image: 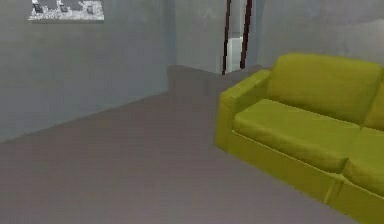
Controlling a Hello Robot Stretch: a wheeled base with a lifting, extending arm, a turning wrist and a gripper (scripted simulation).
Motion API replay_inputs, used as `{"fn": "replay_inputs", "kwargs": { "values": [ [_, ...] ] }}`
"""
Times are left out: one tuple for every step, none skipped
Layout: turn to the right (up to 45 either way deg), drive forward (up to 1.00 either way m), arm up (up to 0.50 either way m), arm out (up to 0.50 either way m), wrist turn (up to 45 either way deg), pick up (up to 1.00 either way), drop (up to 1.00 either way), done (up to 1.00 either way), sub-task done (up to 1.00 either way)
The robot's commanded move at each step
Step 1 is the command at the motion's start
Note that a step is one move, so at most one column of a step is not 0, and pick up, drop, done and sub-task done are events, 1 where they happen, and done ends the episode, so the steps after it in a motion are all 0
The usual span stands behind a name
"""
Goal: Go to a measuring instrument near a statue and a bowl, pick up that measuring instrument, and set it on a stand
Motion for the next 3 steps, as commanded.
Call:
{"fn": "replay_inputs", "kwargs": {
  "values": [
    [-45.0,0.0,0.0,0.0,0.0,0.0,0.0,0.0,0.0],
    [-3.0,0.0,0.0,0.0,0.0,0.0,0.0,0.0,0.0],
    [45.0,0.0,0.0,0.0,0.0,0.0,0.0,0.0,0.0]
  ]
}}
